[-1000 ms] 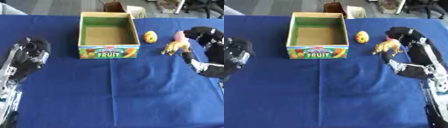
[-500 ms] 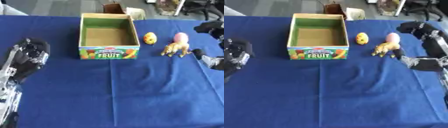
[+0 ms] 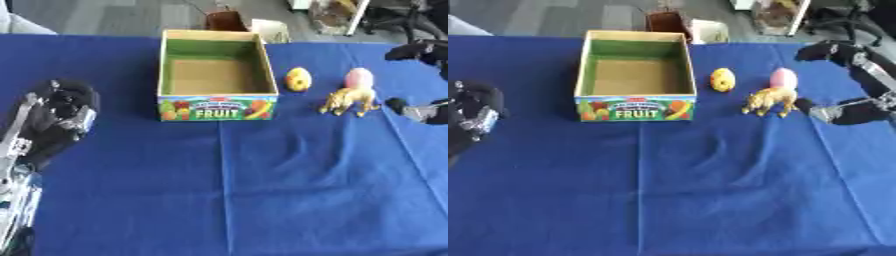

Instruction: Pick up objects on the table and place them in the box.

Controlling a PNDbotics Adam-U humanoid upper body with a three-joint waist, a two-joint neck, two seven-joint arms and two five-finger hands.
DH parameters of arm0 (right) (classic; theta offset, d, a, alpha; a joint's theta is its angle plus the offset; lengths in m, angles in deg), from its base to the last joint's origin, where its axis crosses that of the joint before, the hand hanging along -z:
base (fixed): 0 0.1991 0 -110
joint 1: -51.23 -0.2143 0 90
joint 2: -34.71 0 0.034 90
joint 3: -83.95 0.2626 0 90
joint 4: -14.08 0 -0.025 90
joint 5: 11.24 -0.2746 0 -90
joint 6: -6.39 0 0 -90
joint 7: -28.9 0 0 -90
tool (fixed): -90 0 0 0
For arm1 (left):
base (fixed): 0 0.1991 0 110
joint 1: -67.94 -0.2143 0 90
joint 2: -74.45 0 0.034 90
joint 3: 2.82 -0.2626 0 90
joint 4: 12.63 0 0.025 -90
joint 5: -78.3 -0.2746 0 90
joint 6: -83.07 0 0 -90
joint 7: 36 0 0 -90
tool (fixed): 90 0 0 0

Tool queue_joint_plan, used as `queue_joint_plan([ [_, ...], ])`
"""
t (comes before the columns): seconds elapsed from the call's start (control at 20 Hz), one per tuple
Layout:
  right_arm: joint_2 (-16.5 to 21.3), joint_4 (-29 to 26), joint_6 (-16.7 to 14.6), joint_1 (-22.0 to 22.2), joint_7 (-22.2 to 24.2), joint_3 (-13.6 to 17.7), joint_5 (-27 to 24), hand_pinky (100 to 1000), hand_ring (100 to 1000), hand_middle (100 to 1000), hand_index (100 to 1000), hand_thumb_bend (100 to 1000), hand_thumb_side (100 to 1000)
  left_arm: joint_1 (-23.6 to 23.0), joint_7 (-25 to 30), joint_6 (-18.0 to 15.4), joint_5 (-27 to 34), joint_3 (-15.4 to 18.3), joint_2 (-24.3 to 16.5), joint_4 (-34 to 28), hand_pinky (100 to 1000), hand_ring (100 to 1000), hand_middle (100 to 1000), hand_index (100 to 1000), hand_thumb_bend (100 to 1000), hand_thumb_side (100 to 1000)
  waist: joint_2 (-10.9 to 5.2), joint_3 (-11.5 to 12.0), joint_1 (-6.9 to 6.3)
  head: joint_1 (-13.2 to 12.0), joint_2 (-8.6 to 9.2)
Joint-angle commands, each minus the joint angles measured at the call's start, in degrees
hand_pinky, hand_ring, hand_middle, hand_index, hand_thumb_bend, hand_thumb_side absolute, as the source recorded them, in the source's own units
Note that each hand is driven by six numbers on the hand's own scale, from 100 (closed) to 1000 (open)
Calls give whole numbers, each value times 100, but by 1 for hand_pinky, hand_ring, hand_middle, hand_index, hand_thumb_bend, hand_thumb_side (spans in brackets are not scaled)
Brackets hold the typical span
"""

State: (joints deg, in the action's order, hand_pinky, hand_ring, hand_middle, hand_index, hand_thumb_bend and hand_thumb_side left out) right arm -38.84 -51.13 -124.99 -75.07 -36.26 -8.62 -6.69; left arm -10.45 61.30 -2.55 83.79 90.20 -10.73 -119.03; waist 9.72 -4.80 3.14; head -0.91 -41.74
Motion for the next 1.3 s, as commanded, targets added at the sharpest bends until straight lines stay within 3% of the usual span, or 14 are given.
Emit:
queue_joint_plan([
  [0.05,54,460,-472,-275,241,52,399,845,839,751,867,390,100,41,10,-2,1,20,-116,-83,547,502,540,601,225,151,-95,6,-3,-1,4],
  [0.3,-118,979,-683,-540,103,58,1009,844,840,752,870,390,100,48,20,-6,1,19,-106,-86,546,502,540,601,226,150,-78,42,-17,-2,-1],
  [0.75,-404,1436,-901,-803,-178,-15,1777,838,823,745,866,382,100,72,29,-8,5,11,-92,-88,546,501,539,600,224,150,-51,90,-30,7,-5],
  [1.3,-719,1896,-816,-959,-573,28,2539,829,809,726,850,329,100,107,41,-12,15,-2,-72,-93,545,501,538,600,225,149,-30,164,-56,32,2],
])
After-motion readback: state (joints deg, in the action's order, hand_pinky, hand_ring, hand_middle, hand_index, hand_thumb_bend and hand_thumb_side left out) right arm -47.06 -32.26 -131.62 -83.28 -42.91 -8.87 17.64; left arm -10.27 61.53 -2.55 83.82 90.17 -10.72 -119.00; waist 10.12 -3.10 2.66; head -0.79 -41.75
